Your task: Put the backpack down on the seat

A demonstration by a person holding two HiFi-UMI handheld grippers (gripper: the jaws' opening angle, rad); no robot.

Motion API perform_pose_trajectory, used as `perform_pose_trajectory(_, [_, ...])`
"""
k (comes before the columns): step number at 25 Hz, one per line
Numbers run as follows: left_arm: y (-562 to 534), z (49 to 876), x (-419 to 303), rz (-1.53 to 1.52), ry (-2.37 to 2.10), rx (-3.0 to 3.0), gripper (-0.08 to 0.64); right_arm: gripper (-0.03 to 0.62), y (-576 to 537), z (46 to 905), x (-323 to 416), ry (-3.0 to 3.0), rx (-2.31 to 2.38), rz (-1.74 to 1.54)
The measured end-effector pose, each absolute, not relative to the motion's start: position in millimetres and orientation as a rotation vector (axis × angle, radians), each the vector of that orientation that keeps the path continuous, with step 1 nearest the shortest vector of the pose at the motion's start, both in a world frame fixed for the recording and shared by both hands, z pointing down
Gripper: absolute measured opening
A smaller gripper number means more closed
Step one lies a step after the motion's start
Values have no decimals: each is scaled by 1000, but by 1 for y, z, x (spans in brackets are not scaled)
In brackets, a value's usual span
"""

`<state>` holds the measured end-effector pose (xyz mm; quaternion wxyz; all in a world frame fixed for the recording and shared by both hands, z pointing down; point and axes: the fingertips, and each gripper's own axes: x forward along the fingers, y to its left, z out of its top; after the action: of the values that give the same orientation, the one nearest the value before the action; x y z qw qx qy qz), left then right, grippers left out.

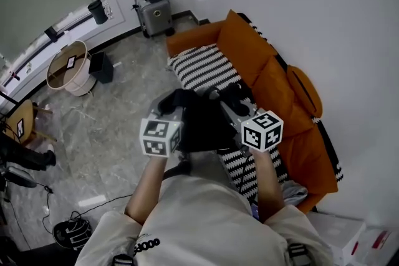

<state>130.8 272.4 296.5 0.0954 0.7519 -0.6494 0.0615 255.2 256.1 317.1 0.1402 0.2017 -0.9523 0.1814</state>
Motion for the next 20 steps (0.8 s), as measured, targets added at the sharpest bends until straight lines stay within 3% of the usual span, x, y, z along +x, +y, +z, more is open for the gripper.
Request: perform_pose_trajectory(20, [147,291,20,160,-1882,2233,48,3,131,308,147,-2709,650,589])
